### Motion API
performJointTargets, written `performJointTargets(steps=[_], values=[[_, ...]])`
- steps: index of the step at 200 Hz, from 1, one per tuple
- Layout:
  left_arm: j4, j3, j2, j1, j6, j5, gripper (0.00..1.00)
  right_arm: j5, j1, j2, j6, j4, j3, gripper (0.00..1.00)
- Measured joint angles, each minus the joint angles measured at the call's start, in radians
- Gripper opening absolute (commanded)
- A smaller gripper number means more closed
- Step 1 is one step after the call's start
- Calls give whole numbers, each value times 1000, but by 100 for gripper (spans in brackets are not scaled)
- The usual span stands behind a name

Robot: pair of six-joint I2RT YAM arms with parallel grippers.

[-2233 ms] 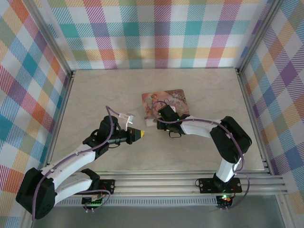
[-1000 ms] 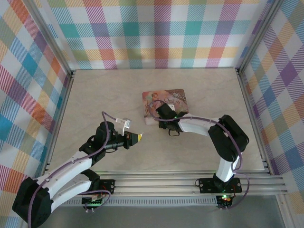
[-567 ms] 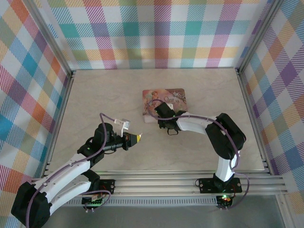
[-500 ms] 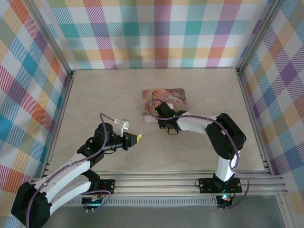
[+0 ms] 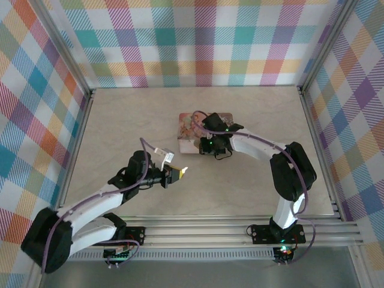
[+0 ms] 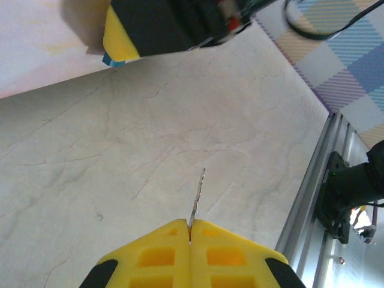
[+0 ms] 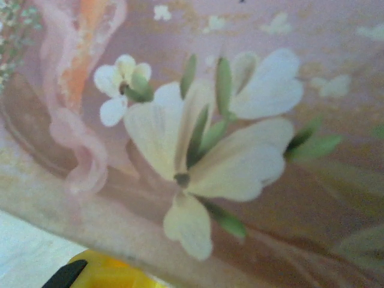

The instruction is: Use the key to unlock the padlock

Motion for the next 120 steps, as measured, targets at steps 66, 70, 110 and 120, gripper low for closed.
performJointTargets(steps=[66,70,110,120], values=[[226,45,272,-33,10,-21,0,-239,-50,-7,3,-111,34,0],[243,45,285,-33,10,-24,0,-253,-54,-7,3,-117,36,0],[396,45,400,-33,0,-38,0,-359,-89,-9,0,-137,56,0],[434,45,423,-33,-7,-39,0,-381,-97,-10,0,-140,58,0]])
